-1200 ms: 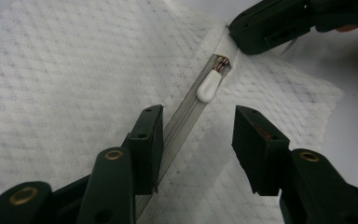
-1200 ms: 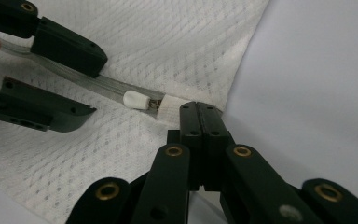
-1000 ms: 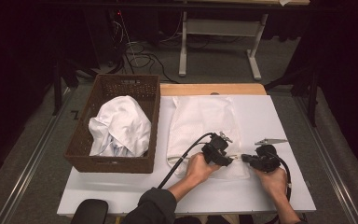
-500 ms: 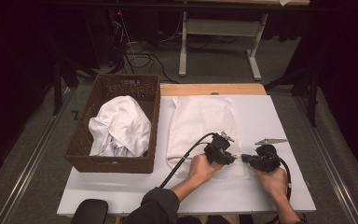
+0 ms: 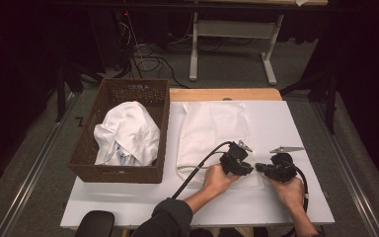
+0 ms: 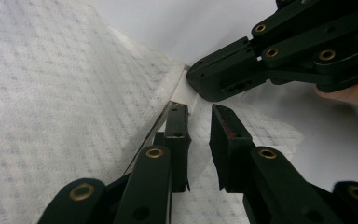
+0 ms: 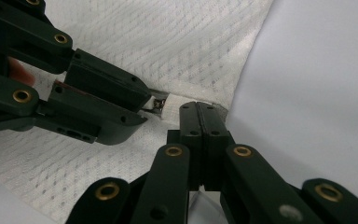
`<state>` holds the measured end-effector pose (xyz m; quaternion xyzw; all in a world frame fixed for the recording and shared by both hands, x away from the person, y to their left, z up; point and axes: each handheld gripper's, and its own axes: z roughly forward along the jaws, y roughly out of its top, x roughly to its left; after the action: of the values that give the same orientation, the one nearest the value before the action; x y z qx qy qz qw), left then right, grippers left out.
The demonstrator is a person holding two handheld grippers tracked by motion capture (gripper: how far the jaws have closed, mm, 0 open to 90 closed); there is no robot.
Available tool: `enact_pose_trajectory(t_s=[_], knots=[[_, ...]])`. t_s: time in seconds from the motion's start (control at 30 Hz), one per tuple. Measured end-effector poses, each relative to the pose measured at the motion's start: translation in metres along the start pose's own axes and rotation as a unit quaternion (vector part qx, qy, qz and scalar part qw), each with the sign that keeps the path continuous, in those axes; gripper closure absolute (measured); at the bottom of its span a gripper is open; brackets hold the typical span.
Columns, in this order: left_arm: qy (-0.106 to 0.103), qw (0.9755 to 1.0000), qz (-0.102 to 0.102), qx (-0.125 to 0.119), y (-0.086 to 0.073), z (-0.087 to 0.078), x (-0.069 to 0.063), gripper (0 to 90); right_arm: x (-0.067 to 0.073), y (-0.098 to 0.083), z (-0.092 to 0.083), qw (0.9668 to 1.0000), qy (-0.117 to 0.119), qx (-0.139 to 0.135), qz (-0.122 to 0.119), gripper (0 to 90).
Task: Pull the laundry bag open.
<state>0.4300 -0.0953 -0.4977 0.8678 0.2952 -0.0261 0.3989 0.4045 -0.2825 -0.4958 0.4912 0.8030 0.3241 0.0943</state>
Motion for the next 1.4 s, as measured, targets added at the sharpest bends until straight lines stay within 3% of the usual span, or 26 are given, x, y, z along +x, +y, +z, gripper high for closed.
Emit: enact_pose_trajectory(t_s=[0.07,0.17,0.23,0.33,0.5,0.67,0.83,1.1,1.2,1.27,1.4], knots=[[0.002,1.0000,0.001,-0.001,0.000,0.000,0.000,76.6,0.000,0.000,0.000,1.0000,0.000,-0.001,0.001,90.0],[0.022,0.9997,0.000,0.003,0.000,-0.002,0.003,75.2,0.000,0.000,0.000,1.0000,0.001,0.000,0.001,90.0],[0.026,0.9996,-0.005,0.008,0.001,-0.004,0.006,74.4,0.000,0.000,0.000,1.0000,0.002,0.000,0.000,90.0],[0.047,0.9986,-0.004,0.024,0.000,-0.003,0.008,70.7,-0.001,0.000,0.000,1.0000,0.002,0.001,0.001,90.0],[0.043,0.9988,-0.009,0.021,0.000,-0.002,0.007,69.2,0.000,0.000,0.000,1.0000,0.002,0.001,0.001,90.0],[0.021,0.9996,-0.017,0.011,-0.001,0.000,0.006,70.5,-0.001,0.000,0.000,1.0000,0.003,0.002,0.001,90.0],[0.004,0.9999,-0.008,0.008,0.000,0.001,0.000,73.3,-0.001,0.000,0.000,1.0000,0.004,0.002,0.001,90.0],[0.021,0.9997,-0.011,0.009,-0.001,0.004,0.003,74.1,0.000,0.000,0.000,1.0000,0.001,0.002,0.002,90.0],[0.035,0.9993,0.006,0.011,0.000,0.005,0.000,76.4,0.001,0.000,0.000,1.0000,-0.002,0.003,-0.002,90.0],[0.036,0.9992,0.007,0.013,0.000,0.005,0.001,81.4,0.002,0.000,0.000,1.0000,-0.004,0.003,-0.004,90.0],[0.033,0.9993,0.006,0.015,0.001,0.005,0.002,82.6,0.004,0.002,-0.001,0.9998,-0.012,-0.004,-0.015,90.0]])
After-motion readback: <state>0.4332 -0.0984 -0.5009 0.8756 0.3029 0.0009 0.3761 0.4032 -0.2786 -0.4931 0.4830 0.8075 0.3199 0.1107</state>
